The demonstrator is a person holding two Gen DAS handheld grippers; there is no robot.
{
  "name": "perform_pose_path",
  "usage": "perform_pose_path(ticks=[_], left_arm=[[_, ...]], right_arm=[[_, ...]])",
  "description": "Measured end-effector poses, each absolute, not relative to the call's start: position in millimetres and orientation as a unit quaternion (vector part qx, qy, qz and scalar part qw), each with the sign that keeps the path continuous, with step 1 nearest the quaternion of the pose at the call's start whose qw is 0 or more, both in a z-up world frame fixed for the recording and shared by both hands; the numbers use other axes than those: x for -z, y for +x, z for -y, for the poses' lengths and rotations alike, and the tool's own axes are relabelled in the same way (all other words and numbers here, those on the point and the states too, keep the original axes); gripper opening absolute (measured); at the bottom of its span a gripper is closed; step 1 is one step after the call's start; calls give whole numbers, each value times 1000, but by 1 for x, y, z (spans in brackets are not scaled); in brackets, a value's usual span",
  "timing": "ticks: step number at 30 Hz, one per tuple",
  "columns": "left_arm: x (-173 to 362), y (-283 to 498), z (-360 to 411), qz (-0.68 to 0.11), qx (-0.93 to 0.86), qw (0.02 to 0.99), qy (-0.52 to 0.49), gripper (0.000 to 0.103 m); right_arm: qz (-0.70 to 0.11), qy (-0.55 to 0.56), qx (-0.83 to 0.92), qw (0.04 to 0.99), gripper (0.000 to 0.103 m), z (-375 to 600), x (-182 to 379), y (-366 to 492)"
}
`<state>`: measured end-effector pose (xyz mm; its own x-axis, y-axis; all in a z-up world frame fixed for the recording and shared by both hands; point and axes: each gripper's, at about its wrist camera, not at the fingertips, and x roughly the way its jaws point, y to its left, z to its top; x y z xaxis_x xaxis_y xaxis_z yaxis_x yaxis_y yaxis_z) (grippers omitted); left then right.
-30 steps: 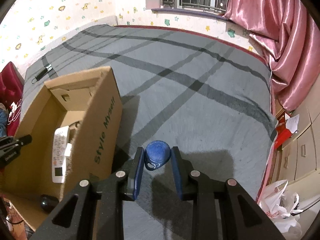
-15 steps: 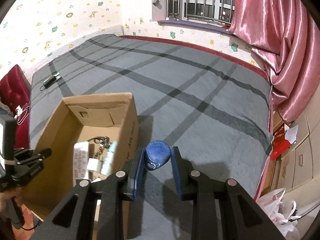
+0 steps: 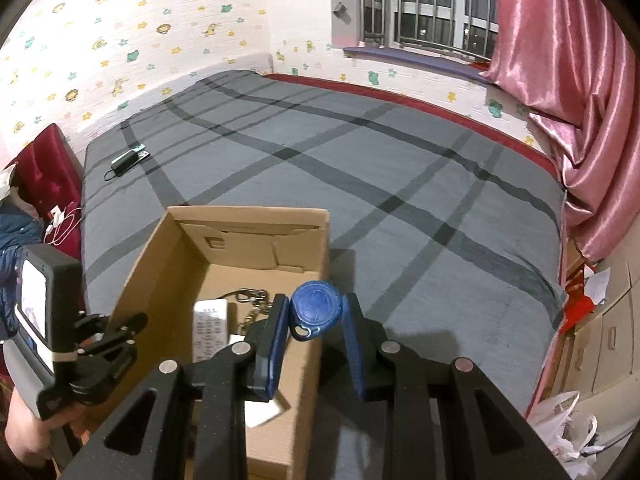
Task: Organize rigid objects
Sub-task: 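Lift the blue fob with the right gripper and carry it over the box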
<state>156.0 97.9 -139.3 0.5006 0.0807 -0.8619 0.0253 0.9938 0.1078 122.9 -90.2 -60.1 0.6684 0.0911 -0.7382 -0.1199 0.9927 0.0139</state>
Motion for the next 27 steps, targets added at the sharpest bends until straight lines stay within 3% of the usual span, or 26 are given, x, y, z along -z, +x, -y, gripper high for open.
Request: perform_pose_path(ticks=[27], left_arm=[[139, 156, -99, -500, -13, 865, 49, 15]], right_arm=[[-491, -21, -92, 866, 28, 20, 134, 161]])
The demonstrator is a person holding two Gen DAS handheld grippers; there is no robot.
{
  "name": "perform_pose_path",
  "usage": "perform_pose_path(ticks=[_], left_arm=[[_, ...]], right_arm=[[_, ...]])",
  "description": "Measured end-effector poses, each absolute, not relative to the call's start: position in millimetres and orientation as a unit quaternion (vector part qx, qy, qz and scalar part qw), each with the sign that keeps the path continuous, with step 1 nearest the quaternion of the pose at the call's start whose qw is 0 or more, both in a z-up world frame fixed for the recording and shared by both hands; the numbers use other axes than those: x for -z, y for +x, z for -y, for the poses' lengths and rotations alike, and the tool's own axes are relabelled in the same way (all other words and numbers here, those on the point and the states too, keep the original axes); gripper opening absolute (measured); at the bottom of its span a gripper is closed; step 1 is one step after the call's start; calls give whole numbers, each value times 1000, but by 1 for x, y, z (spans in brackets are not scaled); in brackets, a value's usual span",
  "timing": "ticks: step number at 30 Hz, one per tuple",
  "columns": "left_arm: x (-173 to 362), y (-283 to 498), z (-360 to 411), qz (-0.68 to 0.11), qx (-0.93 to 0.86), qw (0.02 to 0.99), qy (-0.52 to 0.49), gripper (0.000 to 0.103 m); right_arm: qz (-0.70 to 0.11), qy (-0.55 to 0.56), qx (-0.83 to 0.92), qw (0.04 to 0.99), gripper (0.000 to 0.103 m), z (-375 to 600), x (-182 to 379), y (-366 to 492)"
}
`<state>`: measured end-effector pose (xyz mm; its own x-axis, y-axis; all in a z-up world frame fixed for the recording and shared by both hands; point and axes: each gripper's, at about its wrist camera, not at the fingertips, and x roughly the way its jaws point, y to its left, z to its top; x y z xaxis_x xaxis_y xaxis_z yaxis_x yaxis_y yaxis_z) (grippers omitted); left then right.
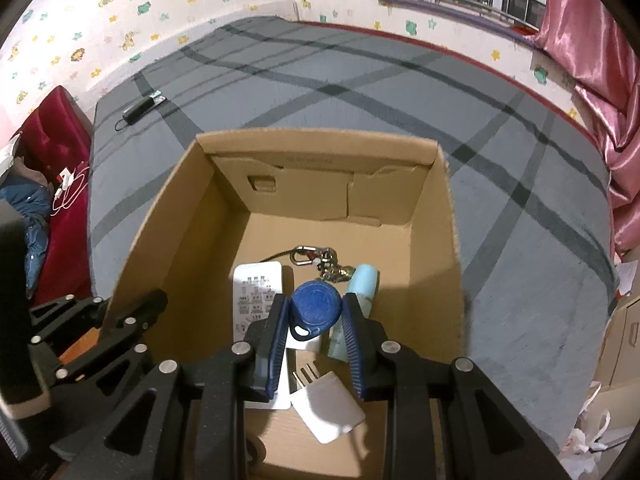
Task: Organize rigid objects
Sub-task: 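Lift the blue fob with the right gripper and carry it over the box, then lower the blue fob into the box and open the right gripper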
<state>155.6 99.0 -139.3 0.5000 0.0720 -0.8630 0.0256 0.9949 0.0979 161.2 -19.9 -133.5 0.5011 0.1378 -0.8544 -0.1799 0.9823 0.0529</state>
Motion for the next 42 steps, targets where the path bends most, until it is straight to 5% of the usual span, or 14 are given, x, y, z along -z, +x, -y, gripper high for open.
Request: perform_pose_path(ticks=[26, 42], left_arm=[[139, 155, -97, -498, -16, 865, 53, 15], [138, 156, -99, -498, -17, 865, 54, 15]], right_arm=[[-519, -41, -93, 849, 29, 6, 160, 171], [-485, -41, -81, 870, 44, 11, 137, 157]])
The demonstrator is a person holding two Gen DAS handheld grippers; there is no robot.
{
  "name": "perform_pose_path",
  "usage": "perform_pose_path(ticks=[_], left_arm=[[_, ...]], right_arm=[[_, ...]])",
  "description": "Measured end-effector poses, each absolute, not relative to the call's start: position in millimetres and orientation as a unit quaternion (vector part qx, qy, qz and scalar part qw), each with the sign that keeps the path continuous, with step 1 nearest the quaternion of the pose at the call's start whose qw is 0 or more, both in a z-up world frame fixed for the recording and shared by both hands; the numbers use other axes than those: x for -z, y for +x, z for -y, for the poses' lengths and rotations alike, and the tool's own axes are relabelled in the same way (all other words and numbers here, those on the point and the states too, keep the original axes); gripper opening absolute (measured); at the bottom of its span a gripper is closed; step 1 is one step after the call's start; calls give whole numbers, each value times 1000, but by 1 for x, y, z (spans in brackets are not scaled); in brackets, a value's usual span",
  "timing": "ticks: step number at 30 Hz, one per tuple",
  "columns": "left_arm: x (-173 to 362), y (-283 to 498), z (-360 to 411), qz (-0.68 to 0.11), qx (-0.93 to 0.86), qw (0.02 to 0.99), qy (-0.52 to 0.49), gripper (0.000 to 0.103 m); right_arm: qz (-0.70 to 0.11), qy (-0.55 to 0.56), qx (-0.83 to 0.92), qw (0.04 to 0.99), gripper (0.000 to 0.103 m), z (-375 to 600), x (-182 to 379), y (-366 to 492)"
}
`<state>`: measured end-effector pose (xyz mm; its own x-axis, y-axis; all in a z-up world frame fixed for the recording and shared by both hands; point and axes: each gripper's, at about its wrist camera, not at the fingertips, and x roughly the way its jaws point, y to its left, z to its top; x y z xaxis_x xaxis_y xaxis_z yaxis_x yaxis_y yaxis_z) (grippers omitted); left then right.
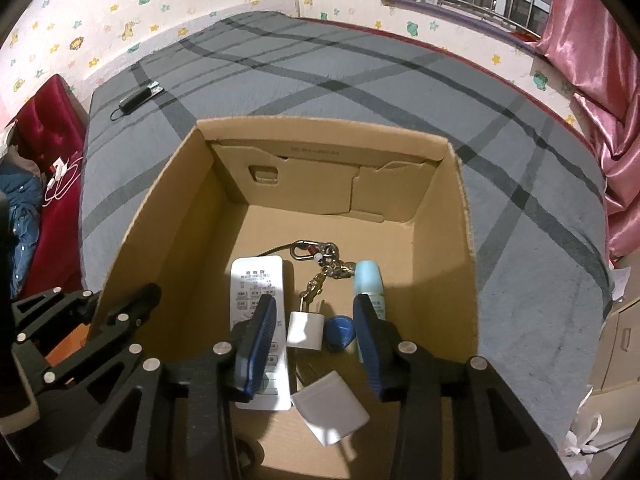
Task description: Organize rigid objects
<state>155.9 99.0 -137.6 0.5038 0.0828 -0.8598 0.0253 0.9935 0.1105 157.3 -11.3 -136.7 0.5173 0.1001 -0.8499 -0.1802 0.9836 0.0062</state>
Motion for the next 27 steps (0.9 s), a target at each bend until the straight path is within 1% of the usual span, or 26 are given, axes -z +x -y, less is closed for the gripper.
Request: perform_pose_path(ticks=[11, 13, 17, 19, 20, 22, 27], left_arm=[[138, 155, -98, -498, -19, 865, 58, 15], [138, 155, -98, -498, -20, 865, 58, 15], [138, 155, -97, -498, -21, 865, 59, 15], [138, 155, -97, -498, -21, 865, 59, 15], [138, 154, -97, -498, -21, 865, 60, 15], [137, 154, -97, -498, -21, 865, 60, 15], [136, 154, -97, -499, -23, 864, 62, 15]], right_arm=[[-470, -22, -58, 880, 54, 33, 109, 143], [-468, -21, -53, 882, 61, 38, 105, 140], [-464, -15, -46, 884, 72, 48, 97, 133], [-464, -13, -41, 885, 84, 53, 94, 131], [-463, -13, -37, 886, 88, 55, 93, 129], [-461, -19, -31, 887, 102, 58, 90, 126], [-460, -7, -29, 888, 103, 67, 87, 122]])
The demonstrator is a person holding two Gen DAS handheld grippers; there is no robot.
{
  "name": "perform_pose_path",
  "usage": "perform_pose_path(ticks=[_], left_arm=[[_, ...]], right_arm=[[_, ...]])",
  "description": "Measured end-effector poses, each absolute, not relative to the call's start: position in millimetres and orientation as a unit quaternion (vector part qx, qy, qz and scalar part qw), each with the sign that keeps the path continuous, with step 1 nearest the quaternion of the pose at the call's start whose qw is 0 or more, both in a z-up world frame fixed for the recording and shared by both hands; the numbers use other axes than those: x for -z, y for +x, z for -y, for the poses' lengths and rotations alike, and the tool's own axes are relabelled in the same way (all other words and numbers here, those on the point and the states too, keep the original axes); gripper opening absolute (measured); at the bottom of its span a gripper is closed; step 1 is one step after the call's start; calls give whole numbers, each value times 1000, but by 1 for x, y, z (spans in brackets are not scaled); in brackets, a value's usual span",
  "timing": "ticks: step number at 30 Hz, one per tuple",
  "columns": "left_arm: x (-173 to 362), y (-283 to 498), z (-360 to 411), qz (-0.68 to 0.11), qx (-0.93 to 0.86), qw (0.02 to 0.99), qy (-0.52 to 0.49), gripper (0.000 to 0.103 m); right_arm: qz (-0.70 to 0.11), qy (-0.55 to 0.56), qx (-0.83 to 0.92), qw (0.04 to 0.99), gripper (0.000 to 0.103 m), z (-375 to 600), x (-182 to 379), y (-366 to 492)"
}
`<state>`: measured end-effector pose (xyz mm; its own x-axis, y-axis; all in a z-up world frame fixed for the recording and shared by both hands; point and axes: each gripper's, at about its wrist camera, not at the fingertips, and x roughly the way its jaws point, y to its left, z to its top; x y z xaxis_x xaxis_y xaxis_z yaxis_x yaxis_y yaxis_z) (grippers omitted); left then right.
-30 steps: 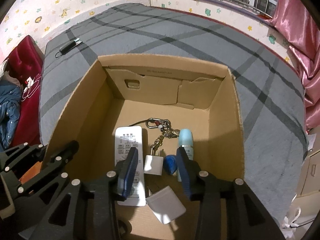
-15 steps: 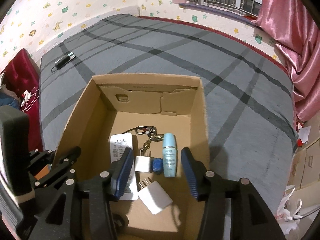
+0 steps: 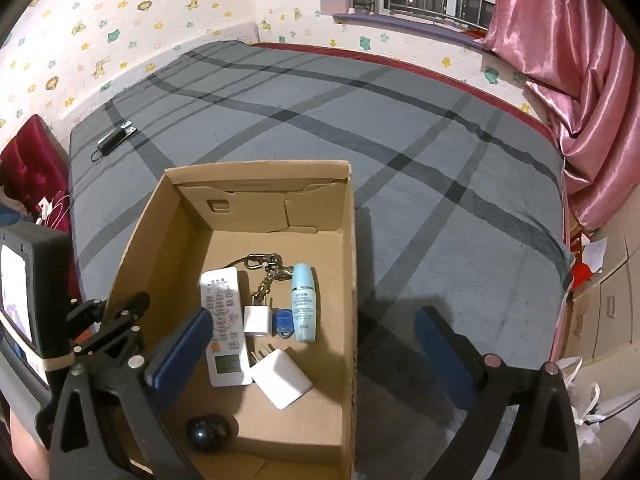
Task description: Organize rigid objects
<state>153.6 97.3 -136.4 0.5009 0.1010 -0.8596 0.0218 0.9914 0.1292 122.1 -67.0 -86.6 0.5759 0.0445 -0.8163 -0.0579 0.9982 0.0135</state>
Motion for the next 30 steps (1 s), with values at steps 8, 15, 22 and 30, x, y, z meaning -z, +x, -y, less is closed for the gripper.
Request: perform_pose_path(ticks=[8, 15, 22, 30], left_arm=[[129, 152, -90, -484, -40, 870, 90, 22], [106, 146, -86, -463, -55, 881, 85, 86], [88, 135, -80, -464, -42, 883, 65, 103], [64, 107, -62, -451, -32, 889, 72, 103]], right_arm=[[-456, -4, -26, 889, 103, 74, 84, 118], [-456, 5, -26, 890, 103, 81, 81, 112], [-447, 10, -26, 894, 103, 87, 69, 102], [-434, 2, -23, 901, 103, 95, 51, 82]])
